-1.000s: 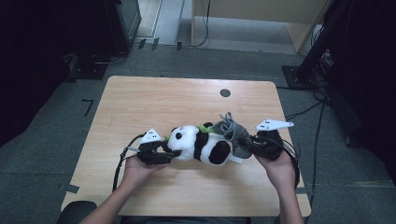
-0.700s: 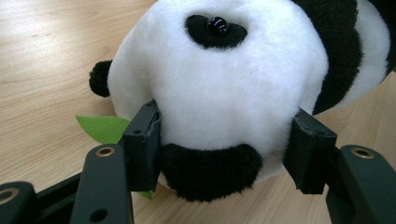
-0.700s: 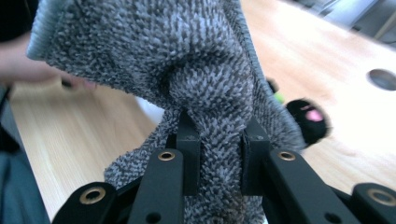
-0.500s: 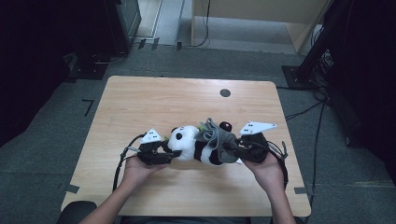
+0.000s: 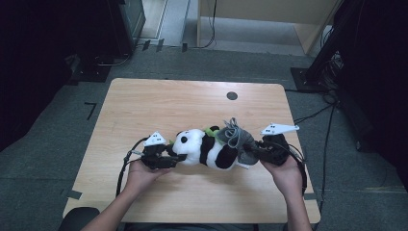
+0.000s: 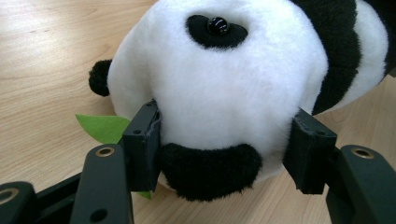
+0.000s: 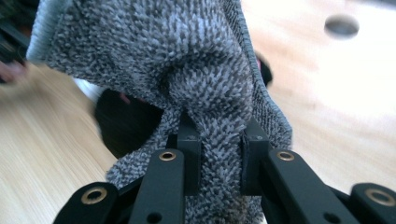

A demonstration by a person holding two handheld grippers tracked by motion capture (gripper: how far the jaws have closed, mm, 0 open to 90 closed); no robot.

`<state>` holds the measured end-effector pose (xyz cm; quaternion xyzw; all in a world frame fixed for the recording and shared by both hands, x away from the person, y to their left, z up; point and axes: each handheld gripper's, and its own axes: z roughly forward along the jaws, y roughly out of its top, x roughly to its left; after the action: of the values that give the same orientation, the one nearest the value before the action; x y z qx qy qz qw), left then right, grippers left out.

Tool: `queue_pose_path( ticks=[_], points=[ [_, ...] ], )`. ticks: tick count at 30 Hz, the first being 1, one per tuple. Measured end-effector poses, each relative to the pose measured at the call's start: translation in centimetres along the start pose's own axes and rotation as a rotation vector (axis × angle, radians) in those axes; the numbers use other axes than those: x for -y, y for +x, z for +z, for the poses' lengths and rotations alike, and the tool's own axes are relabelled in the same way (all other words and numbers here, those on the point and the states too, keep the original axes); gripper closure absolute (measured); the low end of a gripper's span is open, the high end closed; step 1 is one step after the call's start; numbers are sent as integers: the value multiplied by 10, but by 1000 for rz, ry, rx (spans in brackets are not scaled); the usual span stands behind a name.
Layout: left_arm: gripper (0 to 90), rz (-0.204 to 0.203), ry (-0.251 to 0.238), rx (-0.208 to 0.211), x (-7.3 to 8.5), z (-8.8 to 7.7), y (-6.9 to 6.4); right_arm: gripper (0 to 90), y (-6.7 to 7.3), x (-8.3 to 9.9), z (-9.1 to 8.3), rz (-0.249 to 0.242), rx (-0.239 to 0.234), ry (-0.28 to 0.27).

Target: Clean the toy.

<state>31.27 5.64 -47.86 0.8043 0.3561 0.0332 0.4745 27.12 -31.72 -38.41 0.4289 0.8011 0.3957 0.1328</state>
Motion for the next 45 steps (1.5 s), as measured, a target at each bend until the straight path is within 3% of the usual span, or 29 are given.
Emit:
queue_pose_path(
  ticks=[4, 5, 6, 9, 11, 15, 18, 21, 23, 28, 35, 37, 39, 45],
  points=[
    [393, 0, 10, -11, -3, -1, -2, 760, 26, -16, -16, -75, -32, -103],
    [398, 0, 10, -11, -3, -1, -2, 760, 26, -16, -16, -75, -32, -103],
    [405, -2, 11, -16, -5, -1, -4, 760, 42, -24, -18, -122, -56, -136],
    [415, -12, 17, -19, -7, -2, -7, 759, 66, -32, -10, -177, -51, -142],
    [419, -16, 18, -20, -8, -3, -8, 759, 81, -35, 2, -206, -43, -138],
    [420, -23, 12, -22, -8, -3, -8, 759, 103, -35, 41, -236, -94, -98],
    [420, -26, 13, -24, -8, -3, -9, 759, 113, -29, 78, -262, -75, -34],
    [427, -18, 23, -36, -6, -2, -8, 766, 114, -18, 105, -265, -79, 29],
    [429, -18, 18, -27, -6, -2, -7, 770, 114, -14, 107, -275, -73, 19],
    [434, 7, 25, -30, -5, -1, -9, 774, 106, -9, 100, -284, -66, 55],
    [443, 42, 41, -44, -5, 0, -11, 773, 100, -2, 80, -306, -43, 110],
    [444, 41, 40, -43, -5, 0, -11, 772, 98, -2, 75, -310, -38, 106],
    [444, 40, 38, -42, -5, 0, -11, 771, 87, -1, 61, -304, -14, 73],
    [444, 40, 37, -38, -5, 0, -11, 773, 67, -2, 42, -256, -4, 38]
  ],
)
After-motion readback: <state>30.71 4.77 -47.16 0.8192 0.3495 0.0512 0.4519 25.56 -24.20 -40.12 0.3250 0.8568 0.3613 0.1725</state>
